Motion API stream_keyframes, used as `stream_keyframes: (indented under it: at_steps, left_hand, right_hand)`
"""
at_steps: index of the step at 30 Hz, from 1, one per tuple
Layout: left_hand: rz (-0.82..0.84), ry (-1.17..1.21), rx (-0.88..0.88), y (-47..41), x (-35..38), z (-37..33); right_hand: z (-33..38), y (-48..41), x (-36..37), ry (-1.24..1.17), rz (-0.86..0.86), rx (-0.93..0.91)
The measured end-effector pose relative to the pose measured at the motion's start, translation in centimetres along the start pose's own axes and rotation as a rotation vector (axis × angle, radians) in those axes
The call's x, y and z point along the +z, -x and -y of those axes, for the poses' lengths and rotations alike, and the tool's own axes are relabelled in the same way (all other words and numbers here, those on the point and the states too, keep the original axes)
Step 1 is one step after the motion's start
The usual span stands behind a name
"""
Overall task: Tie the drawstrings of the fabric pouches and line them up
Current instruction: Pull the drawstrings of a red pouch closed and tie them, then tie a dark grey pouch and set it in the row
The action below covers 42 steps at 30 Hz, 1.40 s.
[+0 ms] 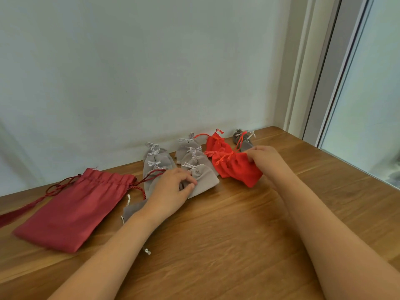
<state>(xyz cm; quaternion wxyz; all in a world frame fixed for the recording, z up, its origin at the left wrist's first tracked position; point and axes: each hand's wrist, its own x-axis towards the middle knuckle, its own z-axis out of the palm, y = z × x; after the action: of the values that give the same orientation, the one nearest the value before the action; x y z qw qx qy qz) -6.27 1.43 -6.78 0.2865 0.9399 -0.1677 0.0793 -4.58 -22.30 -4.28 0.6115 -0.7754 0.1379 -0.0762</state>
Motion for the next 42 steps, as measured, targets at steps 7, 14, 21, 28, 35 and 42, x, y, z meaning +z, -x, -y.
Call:
stream_keyframes:
  at_steps: [7,14,21,28,35,42]
  left_hand:
    - [0.014,-0.002,0.004,0.1,0.1,0.1]
    - [0.020,0.009,0.009,0.1,0.3,0.4]
    - [0.018,0.001,0.018,0.0,0.4,0.5]
    - [0.003,0.001,0.027,0.0,0.5,0.5]
    - [-0.002,-0.006,0.025,-0.1,0.7,0.5]
    - [-0.088,0.087,0.025,0.0,0.0,0.3]
  right_hand:
    - [-1.2,-0.4,0.9,0.059,0.045,-0.009]
    - [-0.7,-0.3,0.6,0.481,0.104,-0.120]
    - [-1.0,0.7,0.4,0.595,0.144,-0.178]
    - [-3.2,-0.9,2.7,0.554,-0.076,-0.270]
    - [-3.9,-2.1,3.7,0.530,-0.217,-0.339]
    - [-3.2,-0.4,3.6,0.337,-0.520,-0.559]
